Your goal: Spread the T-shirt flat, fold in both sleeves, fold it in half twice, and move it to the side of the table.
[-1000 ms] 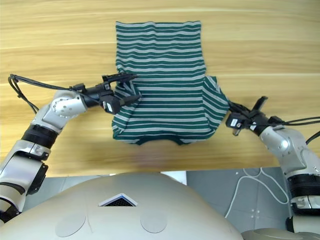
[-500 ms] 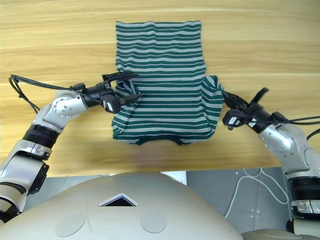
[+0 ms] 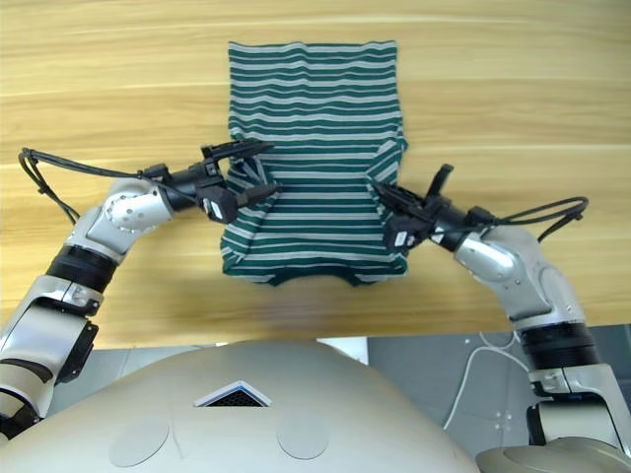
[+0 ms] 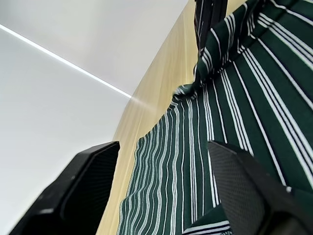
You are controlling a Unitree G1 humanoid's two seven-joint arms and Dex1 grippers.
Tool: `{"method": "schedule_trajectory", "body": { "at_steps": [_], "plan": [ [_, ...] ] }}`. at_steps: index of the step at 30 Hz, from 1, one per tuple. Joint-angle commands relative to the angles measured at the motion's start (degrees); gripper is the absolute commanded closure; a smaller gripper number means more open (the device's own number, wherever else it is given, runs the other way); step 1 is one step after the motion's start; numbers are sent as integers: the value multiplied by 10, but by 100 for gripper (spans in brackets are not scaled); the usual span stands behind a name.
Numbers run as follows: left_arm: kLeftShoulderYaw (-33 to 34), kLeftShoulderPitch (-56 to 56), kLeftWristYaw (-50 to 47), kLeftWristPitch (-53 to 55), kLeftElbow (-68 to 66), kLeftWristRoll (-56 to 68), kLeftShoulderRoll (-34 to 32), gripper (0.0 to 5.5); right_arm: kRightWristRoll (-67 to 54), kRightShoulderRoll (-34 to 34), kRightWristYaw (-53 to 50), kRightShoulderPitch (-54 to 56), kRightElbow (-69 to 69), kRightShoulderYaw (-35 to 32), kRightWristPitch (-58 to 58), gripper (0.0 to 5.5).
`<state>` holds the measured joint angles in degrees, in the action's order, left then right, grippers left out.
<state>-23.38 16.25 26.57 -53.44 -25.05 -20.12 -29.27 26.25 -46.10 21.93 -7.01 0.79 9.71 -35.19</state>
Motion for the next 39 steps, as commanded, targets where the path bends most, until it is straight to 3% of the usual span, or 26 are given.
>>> {"method": "schedule_trajectory", "body": {
  "at_steps": [1, 16, 28, 32, 35, 39],
  "plan": [
    [3, 11, -5, 1, -6, -7, 1, 214, 7, 17, 13, 32, 10, 19, 9, 549],
    [4, 9, -4, 1, -1, -7, 4, 214, 11, 24, 55, 37, 21, 60, 19, 549],
    [3, 8, 0, 2, 2, -2, 5, 214, 9, 26, 56, 39, 24, 65, 20, 325],
    [-3, 4, 17, 3, 5, 24, 5, 214, -60, 22, 56, 28, -18, 33, 5, 252],
    [-11, -25, 82, 17, 59, 95, -45, 182, -113, -25, 61, -2, -52, -41, 3, 191],
    [25, -82, 143, 46, 114, 120, -160, 118, -130, -111, 105, -89, -52, -124, -3, 122]
  ]
}}
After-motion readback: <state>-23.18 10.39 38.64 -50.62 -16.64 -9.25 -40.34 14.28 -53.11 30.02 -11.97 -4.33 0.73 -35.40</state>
